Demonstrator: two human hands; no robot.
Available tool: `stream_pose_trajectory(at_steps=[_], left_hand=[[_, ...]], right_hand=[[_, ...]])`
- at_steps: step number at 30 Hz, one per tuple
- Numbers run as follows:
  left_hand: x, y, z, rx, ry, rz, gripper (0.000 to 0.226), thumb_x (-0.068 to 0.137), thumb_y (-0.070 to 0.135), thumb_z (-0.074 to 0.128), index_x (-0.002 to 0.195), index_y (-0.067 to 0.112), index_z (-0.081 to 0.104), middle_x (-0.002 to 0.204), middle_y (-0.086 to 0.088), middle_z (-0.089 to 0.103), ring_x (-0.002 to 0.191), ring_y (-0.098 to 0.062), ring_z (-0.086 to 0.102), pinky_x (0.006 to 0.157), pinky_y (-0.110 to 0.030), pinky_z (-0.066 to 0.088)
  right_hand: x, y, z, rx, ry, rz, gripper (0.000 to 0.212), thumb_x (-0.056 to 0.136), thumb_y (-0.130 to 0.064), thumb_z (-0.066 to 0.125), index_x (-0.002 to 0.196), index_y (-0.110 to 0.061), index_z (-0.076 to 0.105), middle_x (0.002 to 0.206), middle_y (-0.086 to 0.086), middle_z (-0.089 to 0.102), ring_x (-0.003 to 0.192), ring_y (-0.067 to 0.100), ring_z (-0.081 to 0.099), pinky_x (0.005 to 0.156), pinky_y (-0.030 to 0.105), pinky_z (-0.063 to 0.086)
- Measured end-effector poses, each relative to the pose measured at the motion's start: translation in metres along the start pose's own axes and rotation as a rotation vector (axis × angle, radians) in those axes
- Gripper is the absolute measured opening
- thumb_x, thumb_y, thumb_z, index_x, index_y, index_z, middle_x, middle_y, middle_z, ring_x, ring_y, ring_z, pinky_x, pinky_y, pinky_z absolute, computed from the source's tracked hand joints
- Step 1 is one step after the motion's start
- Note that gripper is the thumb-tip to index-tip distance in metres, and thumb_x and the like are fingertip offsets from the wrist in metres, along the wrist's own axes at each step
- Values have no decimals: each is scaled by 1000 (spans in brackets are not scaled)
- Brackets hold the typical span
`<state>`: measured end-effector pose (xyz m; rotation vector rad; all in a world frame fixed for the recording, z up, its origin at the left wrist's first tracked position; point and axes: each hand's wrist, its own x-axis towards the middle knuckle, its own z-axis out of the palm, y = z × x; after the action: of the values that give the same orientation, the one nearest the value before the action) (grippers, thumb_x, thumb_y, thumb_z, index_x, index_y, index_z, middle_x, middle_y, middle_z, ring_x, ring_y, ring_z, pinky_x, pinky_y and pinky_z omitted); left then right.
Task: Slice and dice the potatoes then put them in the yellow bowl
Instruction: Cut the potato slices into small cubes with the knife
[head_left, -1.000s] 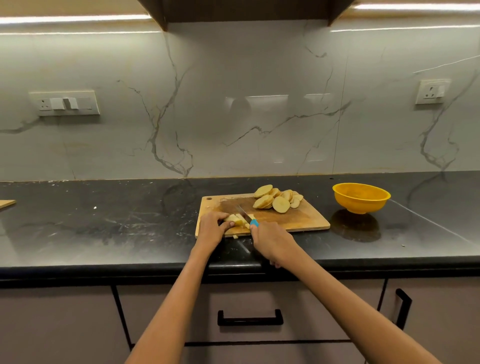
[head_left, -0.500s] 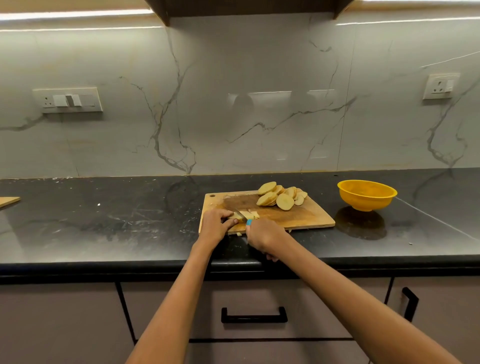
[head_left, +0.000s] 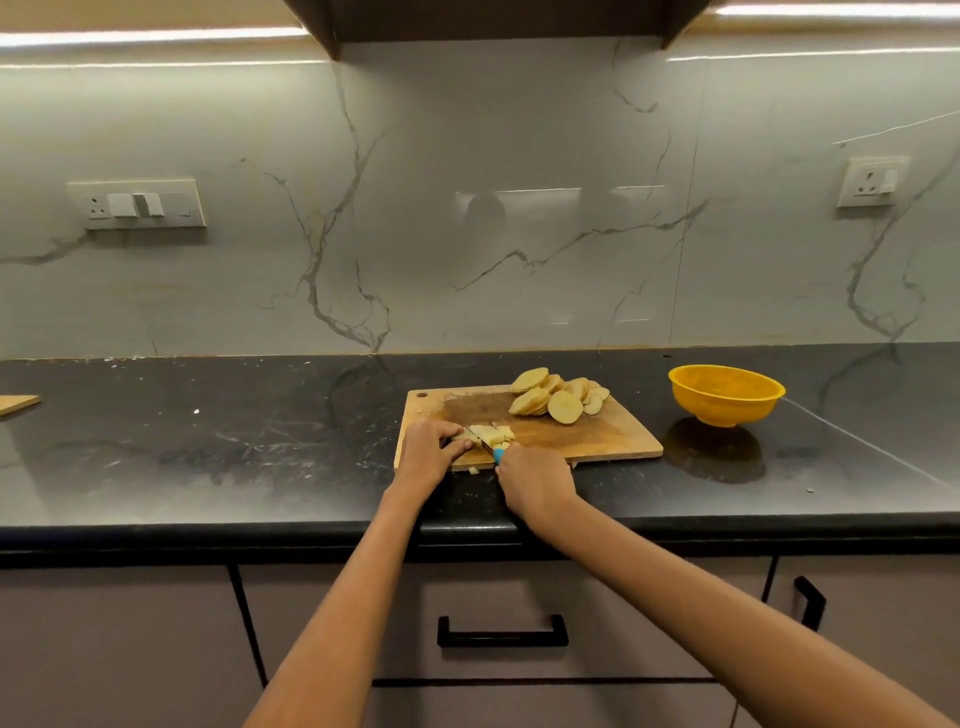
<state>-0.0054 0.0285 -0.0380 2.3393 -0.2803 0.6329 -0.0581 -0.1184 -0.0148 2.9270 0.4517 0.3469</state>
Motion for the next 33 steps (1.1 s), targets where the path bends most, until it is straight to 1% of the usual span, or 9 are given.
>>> stream_pose_trajectory(at_steps=[4, 7, 10, 14, 18, 28, 30, 32, 33], left_hand=[[-1, 2, 0, -48, 27, -56, 20, 82, 13, 70, 97, 0, 72, 91, -10, 71, 85, -15, 60, 84, -32, 47], [0, 1, -1, -101, 85, -134, 32, 81, 10, 71, 111, 0, 66, 112, -14, 67, 106, -20, 61, 92, -22, 41], [1, -1, -1, -130, 128, -166, 32, 79, 8, 71, 110, -1, 66, 112, -15, 67, 107, -21, 61, 93, -23, 42], [0, 0, 0, -137, 109, -176, 37, 76, 9, 74, 111, 0, 66, 112, -15, 67, 106, -20, 62, 92, -22, 43], [-1, 0, 0, -139, 96, -172, 41, 74, 11, 76, 112, -1, 65, 113, -16, 66, 106, -20, 62, 87, -17, 42], [1, 1, -1, -136, 98, -164, 34, 74, 10, 76, 105, -1, 68, 107, -15, 69, 99, -18, 63, 84, -15, 43], [2, -1, -2, -134, 96, -152, 31, 74, 12, 77, 102, 0, 70, 104, -14, 70, 96, -16, 63, 85, -17, 44], [4, -2, -4, -123, 78, -134, 28, 74, 13, 77, 100, 2, 72, 101, -13, 71, 93, -12, 62, 88, -21, 46], [4, -3, -4, -120, 66, -125, 27, 74, 13, 77, 99, 2, 72, 99, -12, 71, 91, -10, 61, 88, -21, 47]], right_hand=[[5, 5, -4, 216, 16, 68, 32, 103, -23, 35, 116, -5, 58, 113, 10, 63, 101, 23, 62, 75, 30, 47], [4, 15, -6, 466, 1, 147, 40, 103, -31, 32, 110, -3, 59, 109, 13, 64, 98, 27, 61, 75, 32, 43], [-2, 14, -5, 616, 11, 166, 40, 103, -34, 32, 106, -3, 58, 103, 15, 65, 92, 29, 63, 72, 36, 45], [-6, 2, -4, 597, -35, 155, 42, 103, -36, 31, 107, -3, 57, 103, 14, 64, 91, 29, 63, 77, 38, 51], [-3, 0, -3, 553, -46, 173, 42, 103, -34, 31, 114, -3, 57, 111, 12, 62, 101, 27, 60, 76, 34, 42], [-6, -2, -16, 490, -149, 166, 37, 103, -27, 32, 115, 0, 55, 110, 15, 63, 100, 29, 63, 88, 38, 53], [-2, -1, -23, 469, -206, 158, 37, 104, -25, 31, 110, 1, 56, 93, 13, 64, 89, 28, 65, 75, 34, 53], [5, 0, -28, 483, -283, 184, 39, 104, -29, 28, 97, -1, 55, 72, 11, 57, 66, 23, 61, 54, 29, 49], [9, -1, -29, 496, -320, 205, 41, 103, -32, 27, 92, -1, 53, 68, 11, 55, 57, 22, 57, 48, 28, 47]])
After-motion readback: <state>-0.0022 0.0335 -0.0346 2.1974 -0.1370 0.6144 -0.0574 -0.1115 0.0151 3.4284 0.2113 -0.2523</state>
